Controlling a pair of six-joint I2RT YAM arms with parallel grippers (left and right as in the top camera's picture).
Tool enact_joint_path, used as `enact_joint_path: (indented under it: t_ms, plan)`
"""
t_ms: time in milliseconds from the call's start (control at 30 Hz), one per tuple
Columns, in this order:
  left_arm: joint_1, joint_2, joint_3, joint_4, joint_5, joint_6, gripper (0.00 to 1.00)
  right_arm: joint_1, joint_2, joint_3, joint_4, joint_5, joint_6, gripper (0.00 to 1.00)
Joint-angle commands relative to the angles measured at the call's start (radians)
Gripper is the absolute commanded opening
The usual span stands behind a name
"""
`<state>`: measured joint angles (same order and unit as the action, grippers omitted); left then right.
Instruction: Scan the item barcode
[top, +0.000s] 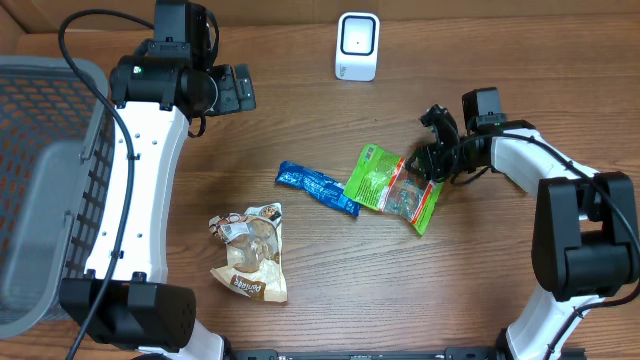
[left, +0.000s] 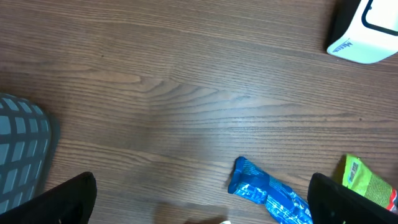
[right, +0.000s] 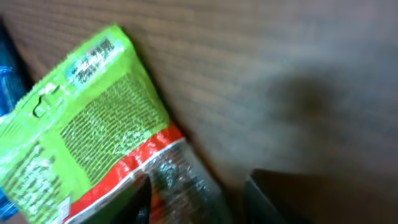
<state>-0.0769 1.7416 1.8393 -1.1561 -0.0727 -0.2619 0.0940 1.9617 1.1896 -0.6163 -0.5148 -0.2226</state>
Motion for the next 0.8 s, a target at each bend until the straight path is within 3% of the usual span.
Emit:
enact_joint_path:
  t_ms: [0,233,533,767]
  plan:
    - [-0.002,0.005,0.028,0.001,-0.009,0.004,1.0,0.006,0.001,-0.002,-0.085,-0.076,0.168,0.44]
    - [-0.002,0.005,0.028,0.001,-0.009,0.004,1.0,0.006,0.001,-0.001,-0.375,-0.327,0.201,0.48]
    - [-0.002,0.005,0.028,0.001,-0.009,0.004,1.0,0.015,0.005,0.001,-0.241,0.046,0.133,0.88]
    - [-0.002,0.005,0.028,0.001,-0.009,0.004,1.0,0.072,0.036,-0.033,-0.312,-0.037,-0.033,0.88]
